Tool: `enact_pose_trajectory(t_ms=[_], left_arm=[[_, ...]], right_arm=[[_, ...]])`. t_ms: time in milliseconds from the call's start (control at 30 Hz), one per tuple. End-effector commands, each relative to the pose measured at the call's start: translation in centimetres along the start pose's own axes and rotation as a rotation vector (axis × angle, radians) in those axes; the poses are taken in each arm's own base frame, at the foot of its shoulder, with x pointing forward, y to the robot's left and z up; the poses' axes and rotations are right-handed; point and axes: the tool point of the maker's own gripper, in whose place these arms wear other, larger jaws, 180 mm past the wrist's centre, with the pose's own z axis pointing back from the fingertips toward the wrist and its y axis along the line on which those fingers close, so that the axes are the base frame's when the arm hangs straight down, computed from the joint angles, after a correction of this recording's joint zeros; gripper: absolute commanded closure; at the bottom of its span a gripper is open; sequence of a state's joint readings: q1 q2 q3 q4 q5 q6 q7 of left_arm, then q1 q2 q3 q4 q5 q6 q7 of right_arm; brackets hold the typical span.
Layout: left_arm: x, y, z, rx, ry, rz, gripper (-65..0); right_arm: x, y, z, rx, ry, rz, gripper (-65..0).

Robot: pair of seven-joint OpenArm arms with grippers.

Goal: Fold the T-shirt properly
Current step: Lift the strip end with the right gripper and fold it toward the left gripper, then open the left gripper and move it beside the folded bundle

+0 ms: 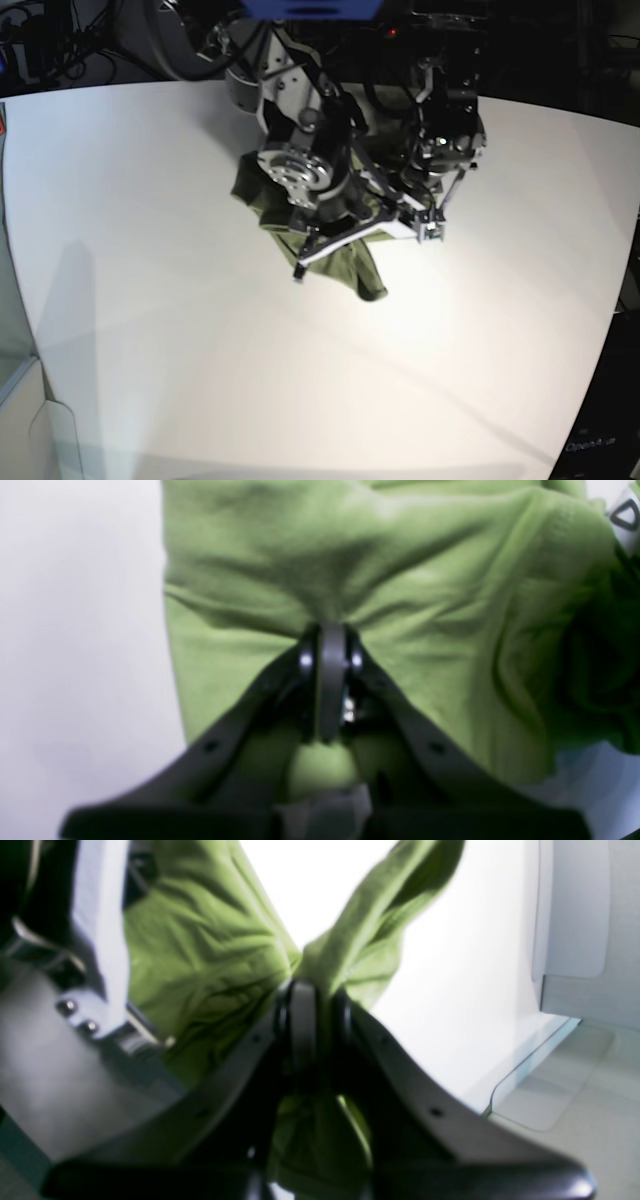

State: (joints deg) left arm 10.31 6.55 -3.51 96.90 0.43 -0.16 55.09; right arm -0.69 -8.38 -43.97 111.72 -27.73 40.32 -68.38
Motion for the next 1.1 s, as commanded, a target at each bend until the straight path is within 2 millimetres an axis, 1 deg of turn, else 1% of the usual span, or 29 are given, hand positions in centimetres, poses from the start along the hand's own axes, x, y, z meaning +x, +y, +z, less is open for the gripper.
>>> enact_pose_trajectory(t_ms=[0, 133, 300, 467, 567, 633, 667, 700, 800, 867, 933, 1067], left_arm=[[1.1, 0.0, 0.3, 0.003, -0.032, -0.001, -1.0], [1.5, -0.1, 0.6, 0.002, -0.046, -0.002, -0.9], [2.6, -0.3, 1.3, -0.002, -0.083, -0.007, -0.9], [4.7, -0.9, 2.6, -0.016, -0.151, 0.000, -0.9], [5.3, -0.9, 3.9, -0.014, -0.162, -0.001, -0.9], [5.1, -0.5, 4.6, -0.003, -0.132, -0.007, -0.9], [5.0, -0.2, 5.0, 0.006, -0.121, -0.009, -0.9], [5.0, 1.0, 5.3, 0.032, -0.114, -0.006, -0.9], [3.6, 4.5, 5.6, 0.104, -0.062, 0.021, -0.9], [3.4, 6.8, 6.0, 0.155, -0.065, 0.041, -0.9], [2.3, 8.6, 6.0, 0.193, -0.040, 0.049, -0.9], [1.5, 9.1, 4.8, 0.200, -0.027, 0.044, -0.9]], right_arm=[[0.9, -0.8, 0.5, -0.024, -0.034, -0.011, -0.1], [0.9, -0.8, 0.5, -0.024, -0.034, -0.011, -0.1], [0.9, -0.8, 0.5, -0.024, -0.034, -0.011, -0.1], [0.9, -0.8, 0.4, -0.023, -0.032, -0.013, -0.1], [0.9, -0.8, 0.4, -0.024, -0.033, -0.013, -0.1], [0.9, -0.8, 0.4, -0.024, -0.033, -0.013, -0.1], [0.9, -0.8, 0.4, -0.024, -0.033, -0.013, -0.1], [0.9, -0.8, 0.4, -0.024, -0.033, -0.013, -0.1], [0.9, -0.8, 0.4, -0.024, -0.033, -0.013, -0.1], [0.9, -0.8, 0.4, -0.024, -0.034, -0.013, -0.1], [1.0, -0.8, 0.5, -0.024, -0.035, -0.011, -0.1], [1.1, -0.8, 0.5, -0.023, -0.039, -0.011, -0.1]])
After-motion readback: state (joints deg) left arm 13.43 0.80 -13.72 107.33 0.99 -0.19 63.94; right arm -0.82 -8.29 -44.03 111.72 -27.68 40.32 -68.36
